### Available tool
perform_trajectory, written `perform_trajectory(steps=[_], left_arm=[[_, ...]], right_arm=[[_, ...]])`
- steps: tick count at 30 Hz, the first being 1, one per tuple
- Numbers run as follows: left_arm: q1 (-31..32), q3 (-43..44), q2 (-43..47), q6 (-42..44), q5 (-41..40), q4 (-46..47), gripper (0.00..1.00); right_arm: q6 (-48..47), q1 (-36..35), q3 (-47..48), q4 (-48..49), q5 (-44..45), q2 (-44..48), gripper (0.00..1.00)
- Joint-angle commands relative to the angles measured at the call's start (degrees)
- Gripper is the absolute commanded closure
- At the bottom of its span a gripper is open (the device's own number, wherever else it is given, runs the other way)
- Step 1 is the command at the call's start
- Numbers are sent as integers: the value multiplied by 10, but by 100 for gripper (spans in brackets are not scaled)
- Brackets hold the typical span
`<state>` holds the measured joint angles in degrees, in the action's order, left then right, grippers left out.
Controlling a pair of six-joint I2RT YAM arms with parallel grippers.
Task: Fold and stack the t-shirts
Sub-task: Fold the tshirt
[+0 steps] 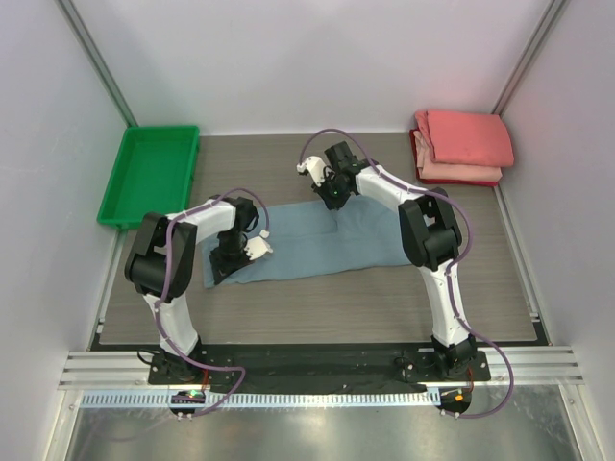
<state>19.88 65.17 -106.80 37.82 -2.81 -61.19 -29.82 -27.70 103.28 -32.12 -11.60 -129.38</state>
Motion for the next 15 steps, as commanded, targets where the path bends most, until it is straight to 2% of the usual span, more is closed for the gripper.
perform_trajectory(steps=[1,5,10,15], left_arm=[[5,14,-8,-4,26,20,100],[6,14,-7,-4,26,20,100],[6,10,-6,-3,25,20,100],[7,11,-11,-5,25,23,100]], right_arm=[[2,-2,13,-1,8,1,97],[2,-2,13,0,8,12,99],[14,-2,-4,50,5,68,99],[14,-5,-12,76,3,84,99]])
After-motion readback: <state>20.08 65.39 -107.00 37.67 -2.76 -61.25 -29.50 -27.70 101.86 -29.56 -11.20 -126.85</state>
